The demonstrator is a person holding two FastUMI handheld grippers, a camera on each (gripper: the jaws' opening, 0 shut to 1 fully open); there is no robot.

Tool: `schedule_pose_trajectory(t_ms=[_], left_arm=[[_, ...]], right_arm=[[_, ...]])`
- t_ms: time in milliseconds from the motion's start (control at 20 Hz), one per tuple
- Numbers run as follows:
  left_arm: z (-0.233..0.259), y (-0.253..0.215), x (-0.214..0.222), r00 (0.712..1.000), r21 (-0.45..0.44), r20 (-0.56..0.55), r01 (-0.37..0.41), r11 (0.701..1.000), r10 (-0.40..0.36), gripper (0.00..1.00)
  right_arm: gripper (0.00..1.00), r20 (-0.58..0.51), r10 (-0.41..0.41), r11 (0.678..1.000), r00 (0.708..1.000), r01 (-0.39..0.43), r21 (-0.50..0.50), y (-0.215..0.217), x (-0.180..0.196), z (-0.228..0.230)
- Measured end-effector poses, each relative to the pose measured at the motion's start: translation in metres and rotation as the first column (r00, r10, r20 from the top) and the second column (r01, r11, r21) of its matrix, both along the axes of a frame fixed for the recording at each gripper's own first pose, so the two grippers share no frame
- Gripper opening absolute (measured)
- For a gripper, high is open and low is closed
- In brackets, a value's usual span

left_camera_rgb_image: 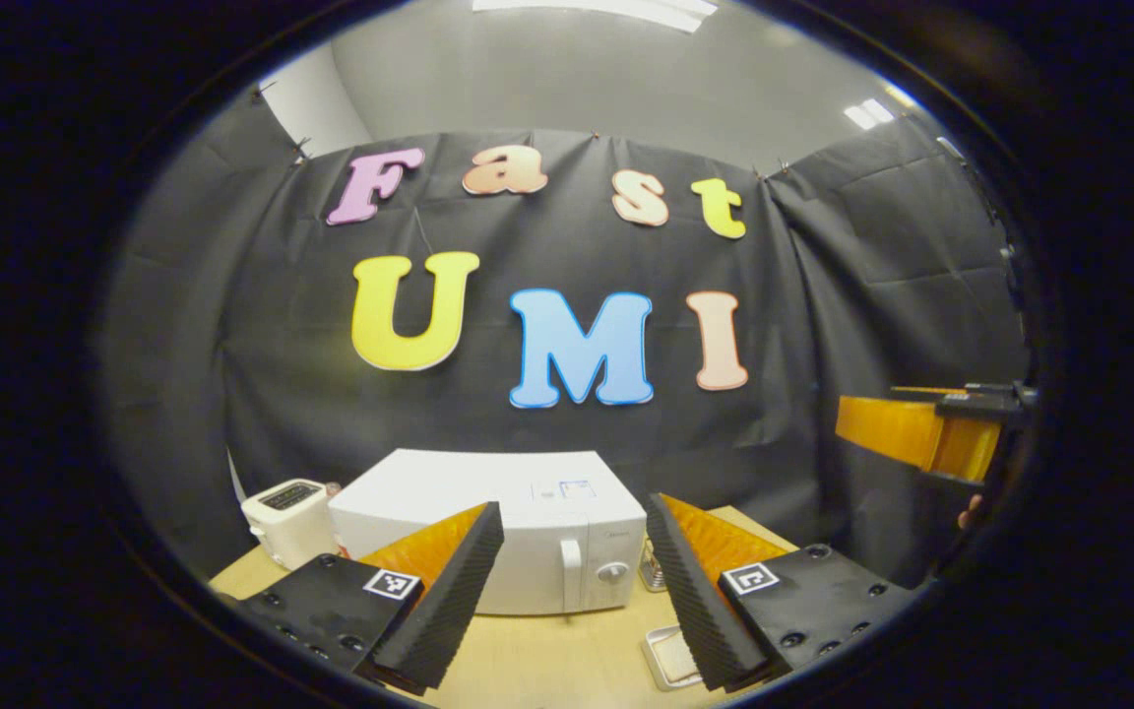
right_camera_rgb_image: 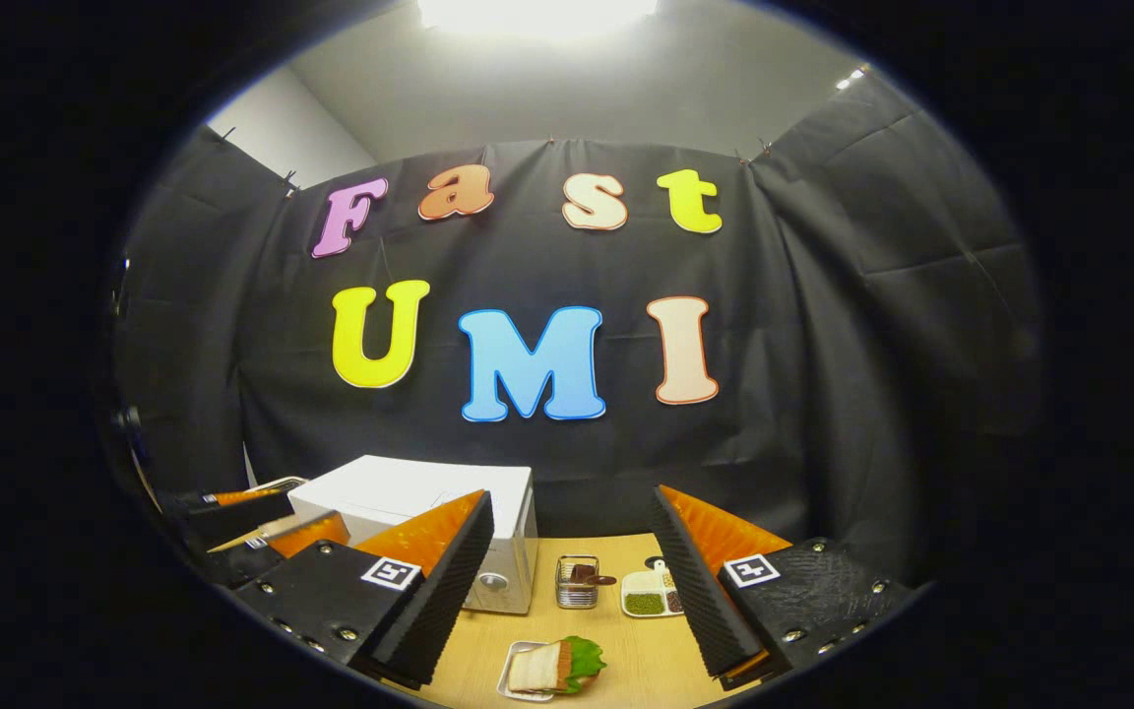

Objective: Open the microwave oven with the left hand, put the food in, and close the microwave oven.

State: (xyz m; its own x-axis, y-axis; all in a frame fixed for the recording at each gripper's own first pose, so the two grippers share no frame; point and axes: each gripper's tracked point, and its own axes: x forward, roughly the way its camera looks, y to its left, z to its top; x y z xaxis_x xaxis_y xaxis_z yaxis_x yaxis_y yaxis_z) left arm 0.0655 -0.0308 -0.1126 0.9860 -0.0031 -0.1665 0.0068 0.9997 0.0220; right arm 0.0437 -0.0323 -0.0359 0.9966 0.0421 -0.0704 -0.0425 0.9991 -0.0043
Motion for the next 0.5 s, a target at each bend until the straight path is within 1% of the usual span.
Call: schedule_pose_trajectory(t_ms=[100, 150, 200, 250, 300, 400, 450, 500], left_arm=[[-0.033, -0.002, 0.011, 0.998, -0.005, -0.060, -0.002, 1.000, 0.001, 0.96], [-0.051, -0.005, 0.018, 0.996, -0.012, -0.087, 0.002, 1.000, -0.003, 0.93], [-0.066, -0.004, 0.027, 0.993, -0.009, -0.114, -0.007, 1.000, 0.006, 0.96], [-0.081, 0.000, 0.034, 0.991, -0.003, -0.132, -0.019, 1.000, 0.019, 0.94], [-0.096, 0.003, 0.043, 0.988, -0.002, -0.155, -0.031, 1.000, 0.030, 0.96], [-0.123, 0.006, 0.062, 0.980, -0.011, -0.194, -0.051, 0.999, 0.047, 0.94], [-0.138, 0.007, 0.072, 0.974, -0.011, -0.218, -0.061, 0.998, 0.057, 0.96], [-0.152, 0.008, 0.082, 0.967, -0.010, -0.245, -0.070, 0.997, 0.066, 0.96]], right_arm=[[0.96, -0.014, -0.019, 1.000, 1.000, 0.019, 0.001, -0.011, 0.003, -0.006], [0.96, -0.024, -0.026, 1.000, 0.999, 0.026, 0.000, -0.015, 0.004, -0.011], [0.96, -0.030, -0.031, 0.999, 0.999, 0.031, -0.012, -0.018, 0.005, -0.015], [0.96, -0.032, -0.031, 0.999, 0.999, 0.030, -0.027, -0.023, 0.005, -0.018], [0.96, -0.028, -0.026, 0.999, 0.999, 0.024, -0.041, -0.025, 0.005, -0.019], [0.96, -0.026, -0.025, 0.998, 0.999, 0.023, -0.062, -0.031, 0.008, -0.022], [0.96, -0.033, -0.027, 0.997, 0.999, 0.025, -0.071, -0.035, 0.010, -0.026], [0.96, -0.042, -0.026, 0.997, 0.999, 0.023, -0.071, -0.037, 0.013, -0.029]])
